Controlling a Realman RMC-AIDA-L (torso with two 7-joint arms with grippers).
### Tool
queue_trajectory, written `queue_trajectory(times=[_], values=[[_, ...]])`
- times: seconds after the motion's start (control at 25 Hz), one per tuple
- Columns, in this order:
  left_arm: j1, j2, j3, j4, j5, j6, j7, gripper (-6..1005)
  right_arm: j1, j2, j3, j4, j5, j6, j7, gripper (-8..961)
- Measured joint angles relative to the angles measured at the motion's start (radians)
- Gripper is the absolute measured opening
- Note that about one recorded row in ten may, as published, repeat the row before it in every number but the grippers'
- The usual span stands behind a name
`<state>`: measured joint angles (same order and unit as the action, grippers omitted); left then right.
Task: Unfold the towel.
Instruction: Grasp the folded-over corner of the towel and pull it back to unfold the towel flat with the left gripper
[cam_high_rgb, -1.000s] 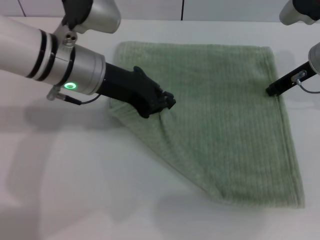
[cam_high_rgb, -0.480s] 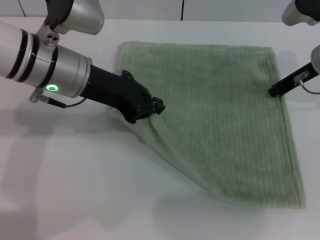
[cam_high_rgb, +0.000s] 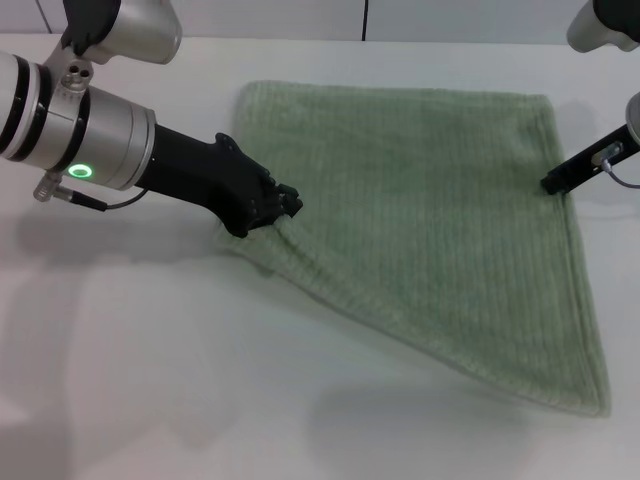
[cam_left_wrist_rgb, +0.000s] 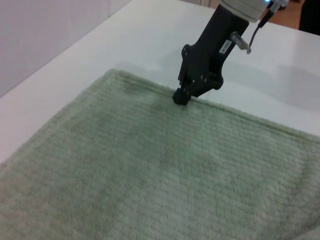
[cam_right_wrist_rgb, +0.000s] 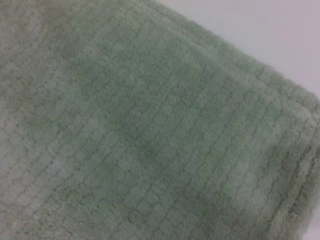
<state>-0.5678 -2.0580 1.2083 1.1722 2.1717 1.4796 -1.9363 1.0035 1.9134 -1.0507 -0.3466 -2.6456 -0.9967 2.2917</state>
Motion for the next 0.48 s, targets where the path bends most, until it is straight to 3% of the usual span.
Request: queue_trajectory(times=[0.48], values=[[0.013, 0.001, -0.001, -0.004, 0.028, 0.067, -0.001, 67, 0.002, -0.001, 0.0, 0.001, -0.005, -0.001, 0.0, -2]])
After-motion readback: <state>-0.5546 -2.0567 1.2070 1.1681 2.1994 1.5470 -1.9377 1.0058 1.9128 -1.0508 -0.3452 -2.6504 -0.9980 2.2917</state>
